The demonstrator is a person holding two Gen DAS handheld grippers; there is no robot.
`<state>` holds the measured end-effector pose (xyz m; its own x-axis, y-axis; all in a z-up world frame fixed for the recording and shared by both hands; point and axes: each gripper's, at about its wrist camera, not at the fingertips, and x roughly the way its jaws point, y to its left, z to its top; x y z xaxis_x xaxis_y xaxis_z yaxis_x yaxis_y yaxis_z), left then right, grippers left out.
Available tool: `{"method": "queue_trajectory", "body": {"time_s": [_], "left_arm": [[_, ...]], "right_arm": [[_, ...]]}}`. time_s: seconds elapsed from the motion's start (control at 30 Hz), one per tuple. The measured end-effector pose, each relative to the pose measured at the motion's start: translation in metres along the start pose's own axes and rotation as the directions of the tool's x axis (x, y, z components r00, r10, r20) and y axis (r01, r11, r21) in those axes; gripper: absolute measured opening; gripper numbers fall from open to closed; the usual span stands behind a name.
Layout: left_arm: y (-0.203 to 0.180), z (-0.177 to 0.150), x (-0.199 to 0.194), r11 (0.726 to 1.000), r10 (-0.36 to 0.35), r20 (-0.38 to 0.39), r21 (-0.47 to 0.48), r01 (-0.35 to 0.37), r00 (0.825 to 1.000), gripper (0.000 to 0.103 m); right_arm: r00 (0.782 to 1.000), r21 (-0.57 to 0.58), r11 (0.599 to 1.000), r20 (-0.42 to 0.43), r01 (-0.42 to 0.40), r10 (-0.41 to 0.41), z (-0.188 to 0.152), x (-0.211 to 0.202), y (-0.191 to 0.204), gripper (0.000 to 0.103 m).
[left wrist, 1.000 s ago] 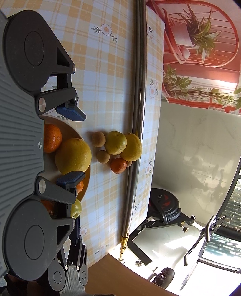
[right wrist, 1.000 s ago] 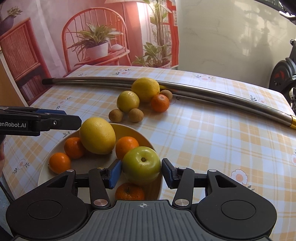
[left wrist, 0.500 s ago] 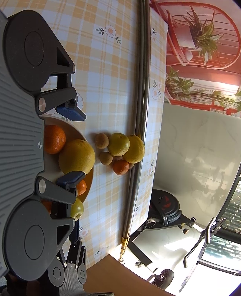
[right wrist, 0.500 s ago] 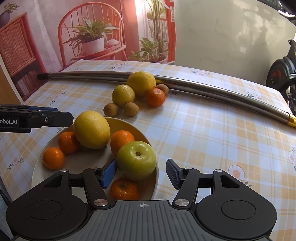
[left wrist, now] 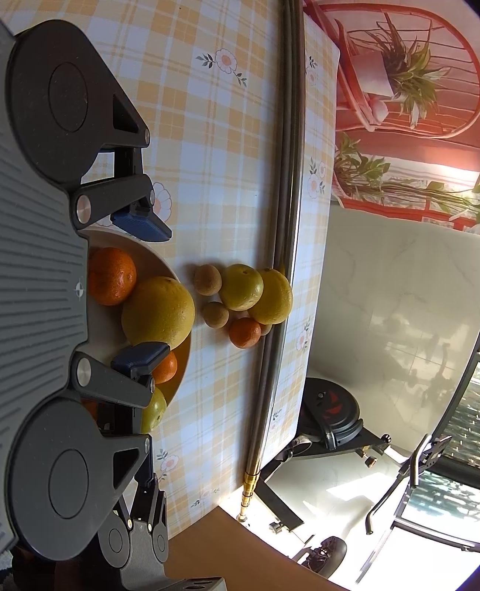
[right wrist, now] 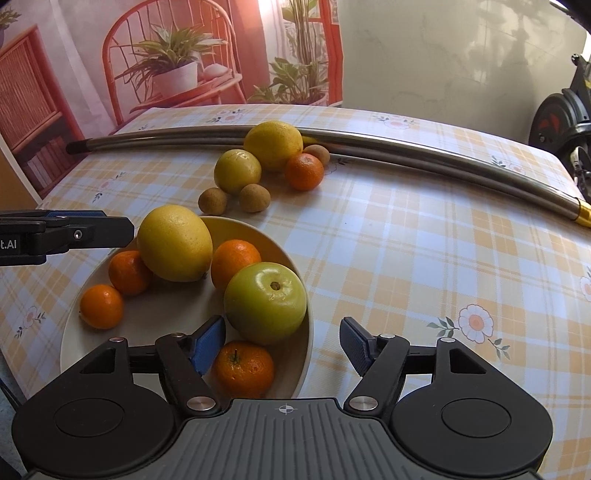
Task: Organize fruits
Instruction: 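Lower the green apple onto the plate and open the right gripper while the left holds the citrus, then open the left gripper to release the yellow citrus on the plate, then move both open grippers to the fruit left beside the steel rod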
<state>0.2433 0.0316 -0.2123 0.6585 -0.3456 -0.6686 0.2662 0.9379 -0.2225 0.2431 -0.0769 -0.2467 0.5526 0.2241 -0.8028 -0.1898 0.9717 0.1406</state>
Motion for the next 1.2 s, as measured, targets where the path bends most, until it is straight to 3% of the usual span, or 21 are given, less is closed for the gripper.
{"method": "queue_trajectory", "body": {"time_s": [0.47,0.73,1.2], "left_arm": [[0.000,-0.002,0.001,1.000,0.002,-0.001,-0.008,-0.002,1.000,0.062],[0.004,0.004,0.000,1.000,0.010,0.002,-0.016,-0.010,1.000,0.062],[0.012,0.052,0.025,0.999,0.009,0.001,-0.049,-0.009,1.000,0.061]], "right_arm": [[1.000,0.031,1.000,0.001,-0.002,0.002,-0.001,-0.004,-0.002,0.067],[0.998,0.047,0.999,0.058,-0.022,0.020,0.007,-0.017,-0.005,0.067],[0.992,0.071,0.997,0.123,-0.005,-0.004,0.029,-0.028,-0.023,0.066]]}}
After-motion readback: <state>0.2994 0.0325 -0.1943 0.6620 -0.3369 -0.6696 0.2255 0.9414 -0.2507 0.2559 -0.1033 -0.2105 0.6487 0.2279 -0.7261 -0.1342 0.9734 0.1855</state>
